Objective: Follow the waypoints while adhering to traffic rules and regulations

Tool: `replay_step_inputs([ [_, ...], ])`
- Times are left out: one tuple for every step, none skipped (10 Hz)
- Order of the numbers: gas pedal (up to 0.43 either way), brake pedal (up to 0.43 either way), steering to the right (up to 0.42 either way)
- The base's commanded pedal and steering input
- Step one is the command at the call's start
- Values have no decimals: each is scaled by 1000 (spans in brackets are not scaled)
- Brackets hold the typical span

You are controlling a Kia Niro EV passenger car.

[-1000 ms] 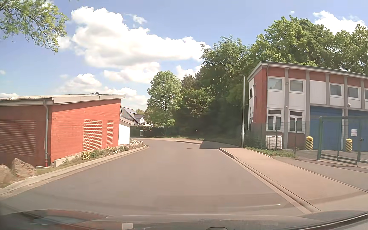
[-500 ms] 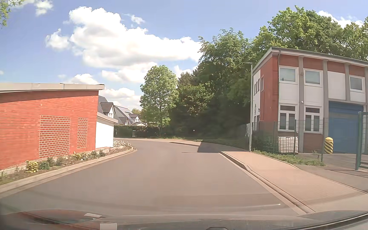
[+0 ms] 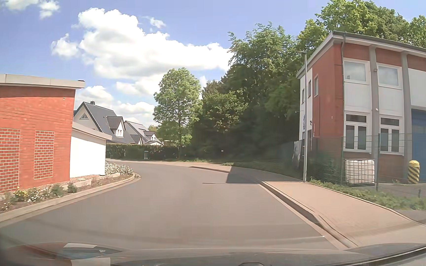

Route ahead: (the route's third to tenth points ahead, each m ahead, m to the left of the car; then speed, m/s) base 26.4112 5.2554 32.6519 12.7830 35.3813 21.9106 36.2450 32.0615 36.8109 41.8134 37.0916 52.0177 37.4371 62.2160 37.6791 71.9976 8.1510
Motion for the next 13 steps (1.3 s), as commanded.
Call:
replay_step_inputs([
  [67, 0, -6],
  [47, 0, -13],
  [47, 0, -16],
  [47, 0, -16],
  [39, 0, -16],
  [47, 0, -17],
  [47, 0, -19],
  [59, 0, -20],
  [67, 0, -22],
  [79, 0, -24],
  [79, 0, -28],
  [79, 0, -32],
  [79, 0, -38],
])
